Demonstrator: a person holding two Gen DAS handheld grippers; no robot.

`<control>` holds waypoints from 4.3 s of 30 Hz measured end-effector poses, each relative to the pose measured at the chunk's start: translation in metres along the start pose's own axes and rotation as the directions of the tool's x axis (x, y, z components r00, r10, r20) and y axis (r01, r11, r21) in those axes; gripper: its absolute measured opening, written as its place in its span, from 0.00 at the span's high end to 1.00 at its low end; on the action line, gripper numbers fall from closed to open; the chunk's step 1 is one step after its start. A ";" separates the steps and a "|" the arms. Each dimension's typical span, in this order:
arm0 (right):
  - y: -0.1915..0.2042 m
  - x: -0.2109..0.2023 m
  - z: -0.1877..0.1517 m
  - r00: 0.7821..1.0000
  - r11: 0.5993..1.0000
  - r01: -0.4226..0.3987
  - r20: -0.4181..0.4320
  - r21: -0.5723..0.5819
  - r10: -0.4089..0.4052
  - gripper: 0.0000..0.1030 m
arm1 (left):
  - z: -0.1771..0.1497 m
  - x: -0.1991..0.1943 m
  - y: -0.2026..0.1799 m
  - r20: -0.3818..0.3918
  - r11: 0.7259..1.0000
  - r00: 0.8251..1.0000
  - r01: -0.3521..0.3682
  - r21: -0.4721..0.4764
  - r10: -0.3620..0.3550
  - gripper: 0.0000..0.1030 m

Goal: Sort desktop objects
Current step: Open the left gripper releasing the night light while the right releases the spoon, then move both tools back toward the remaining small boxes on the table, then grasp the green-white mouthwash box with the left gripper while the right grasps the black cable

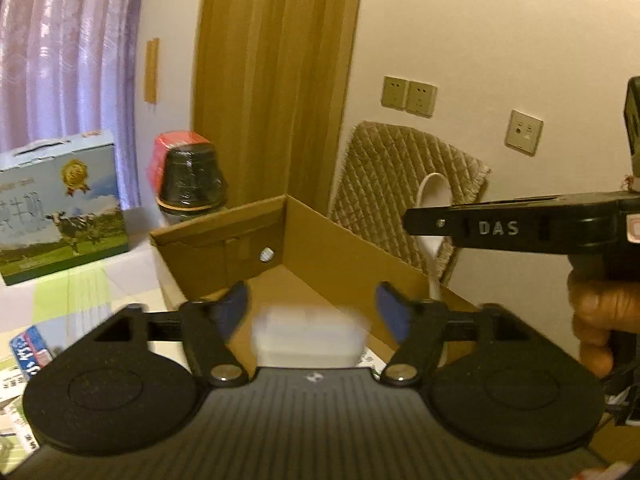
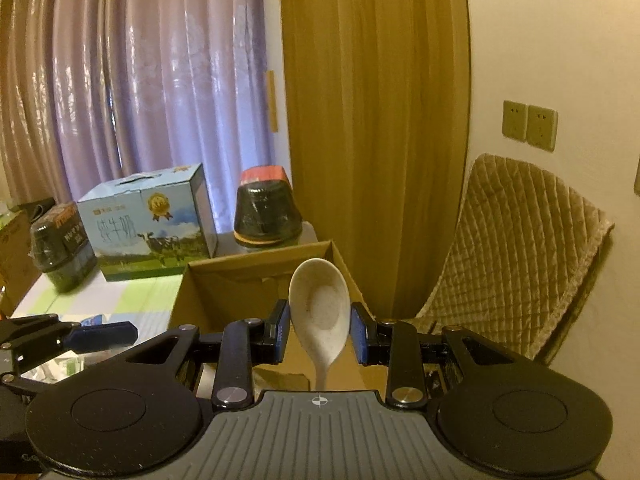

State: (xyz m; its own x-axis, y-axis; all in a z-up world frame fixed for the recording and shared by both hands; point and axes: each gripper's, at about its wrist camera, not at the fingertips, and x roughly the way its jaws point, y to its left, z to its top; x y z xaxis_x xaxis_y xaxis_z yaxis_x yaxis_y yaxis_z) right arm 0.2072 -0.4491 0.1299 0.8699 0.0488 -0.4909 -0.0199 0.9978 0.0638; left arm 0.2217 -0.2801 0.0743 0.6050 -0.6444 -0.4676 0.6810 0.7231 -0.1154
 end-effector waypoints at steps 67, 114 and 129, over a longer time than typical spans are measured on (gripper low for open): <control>0.219 0.025 -0.037 0.942 0.927 -0.334 -0.089 -0.172 0.323 0.02 | -0.080 -0.170 0.224 -0.162 0.812 0.826 -0.562 -0.157 0.541 0.03; 0.246 0.155 -0.128 0.822 0.869 -0.437 -0.495 -0.232 0.282 0.88 | -0.111 -0.048 0.239 -0.367 0.886 0.853 -0.443 -0.137 0.370 0.10; 0.230 0.164 -0.130 0.816 0.893 -0.415 -0.505 -0.175 0.280 0.87 | -0.128 -0.022 0.234 -0.417 0.897 0.833 -0.434 -0.084 0.363 0.48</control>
State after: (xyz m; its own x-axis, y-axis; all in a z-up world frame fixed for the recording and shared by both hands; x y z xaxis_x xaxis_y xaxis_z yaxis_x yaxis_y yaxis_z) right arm 0.2813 -0.2056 -0.0491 0.4556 0.3426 -0.8216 -0.4647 0.8788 0.1088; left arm 0.3146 -0.0650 -0.0546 0.5798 -0.1705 -0.7967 0.3138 0.9492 0.0252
